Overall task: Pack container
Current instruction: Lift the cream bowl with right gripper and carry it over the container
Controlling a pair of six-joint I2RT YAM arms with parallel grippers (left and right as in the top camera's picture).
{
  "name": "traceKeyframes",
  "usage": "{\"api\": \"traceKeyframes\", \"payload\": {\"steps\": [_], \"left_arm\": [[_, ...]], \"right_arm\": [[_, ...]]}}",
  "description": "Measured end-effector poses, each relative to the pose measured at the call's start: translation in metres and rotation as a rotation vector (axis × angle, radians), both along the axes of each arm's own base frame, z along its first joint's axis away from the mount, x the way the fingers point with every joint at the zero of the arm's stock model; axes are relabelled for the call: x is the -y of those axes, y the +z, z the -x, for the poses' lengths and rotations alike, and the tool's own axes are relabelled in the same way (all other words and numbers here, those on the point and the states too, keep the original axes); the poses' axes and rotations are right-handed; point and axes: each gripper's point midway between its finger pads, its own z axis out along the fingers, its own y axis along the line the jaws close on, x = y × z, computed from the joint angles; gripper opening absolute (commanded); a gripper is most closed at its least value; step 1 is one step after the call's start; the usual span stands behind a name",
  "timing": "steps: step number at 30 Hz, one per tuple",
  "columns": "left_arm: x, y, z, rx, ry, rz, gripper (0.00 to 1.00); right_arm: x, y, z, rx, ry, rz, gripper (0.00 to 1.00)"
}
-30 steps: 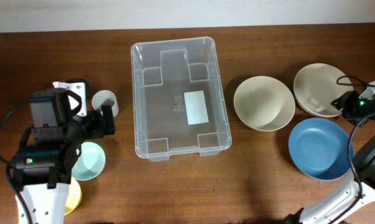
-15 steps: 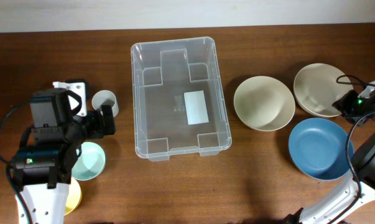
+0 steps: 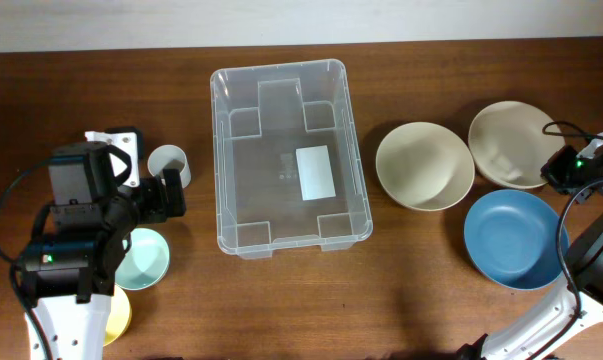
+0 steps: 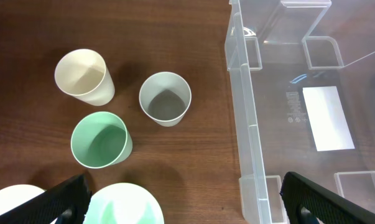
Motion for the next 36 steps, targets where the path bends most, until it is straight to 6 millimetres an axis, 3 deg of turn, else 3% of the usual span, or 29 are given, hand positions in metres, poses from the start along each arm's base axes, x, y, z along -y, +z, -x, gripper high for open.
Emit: {"api": "traceKeyframes", "payload": {"steps": [7,18,26,30,33,36], "left_arm": [[0.000,0.000,0.000,0.003,0.000,0.000,1.00],[0.000,0.001,-0.001,0.008,0.000,0.000,1.00],[0.000,0.003,-0.003,0.018,0.000,-0.001,1.00],[0.000,0.003,-0.003,0.018,0.000,-0.001,1.00],[0.000,0.003,-0.003,0.018,0.001,-0.001,1.00],[0.000,0.003,-0.003,0.018,0.001,-0.002,1.00]], "right_arm": [[-0.001,0.002,-0.005,0.025,0.008,-0.008,0.04],[-0.017,0.020,-0.037,0.217,0.075,-0.110,0.04],[-0.031,0.032,-0.041,0.246,0.089,-0.175,0.04],[-0.051,0.067,-0.050,0.266,0.145,-0.153,0.04],[-0.081,0.121,-0.065,0.317,0.242,-0.100,0.04],[-0.131,0.181,-0.078,0.375,0.369,-0.041,0.04]]}}
